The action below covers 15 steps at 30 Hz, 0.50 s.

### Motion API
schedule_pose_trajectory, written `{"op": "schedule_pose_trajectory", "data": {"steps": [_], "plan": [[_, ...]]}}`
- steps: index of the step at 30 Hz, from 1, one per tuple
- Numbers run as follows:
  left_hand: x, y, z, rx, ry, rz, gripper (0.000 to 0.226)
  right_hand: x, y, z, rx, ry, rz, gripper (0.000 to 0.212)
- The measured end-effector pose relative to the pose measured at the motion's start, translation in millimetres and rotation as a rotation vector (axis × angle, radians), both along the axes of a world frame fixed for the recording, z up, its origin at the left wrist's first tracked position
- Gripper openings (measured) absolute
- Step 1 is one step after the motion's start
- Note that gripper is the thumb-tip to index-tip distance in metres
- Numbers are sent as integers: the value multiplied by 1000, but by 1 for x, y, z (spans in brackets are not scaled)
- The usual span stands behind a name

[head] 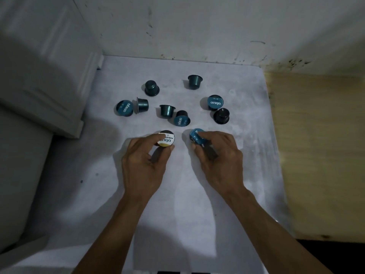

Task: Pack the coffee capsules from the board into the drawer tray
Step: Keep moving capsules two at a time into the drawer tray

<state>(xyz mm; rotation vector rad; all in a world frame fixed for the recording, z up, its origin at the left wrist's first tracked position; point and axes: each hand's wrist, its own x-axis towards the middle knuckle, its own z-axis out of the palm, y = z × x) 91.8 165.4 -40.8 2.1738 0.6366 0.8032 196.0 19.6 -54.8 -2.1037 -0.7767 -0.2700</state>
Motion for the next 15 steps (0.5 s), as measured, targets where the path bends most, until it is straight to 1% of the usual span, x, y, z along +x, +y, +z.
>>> {"op": "schedule_pose_trajectory", "data": {"steps": [3,7,11,15], "plan": [[-2,-2,5,-92,-36,21,27,-1,-1,4,-10,49,-13,26],[-17,-5,29,-180,-62,60,27,-12,-6,32,30,213,-7,26],[-47,-16,78,-205,-67,109,27,-33,-16,82,61,232,20,27],[-84,-29,138,-197,-51,130,26,-58,-24,135,71,291,26,25]]}}
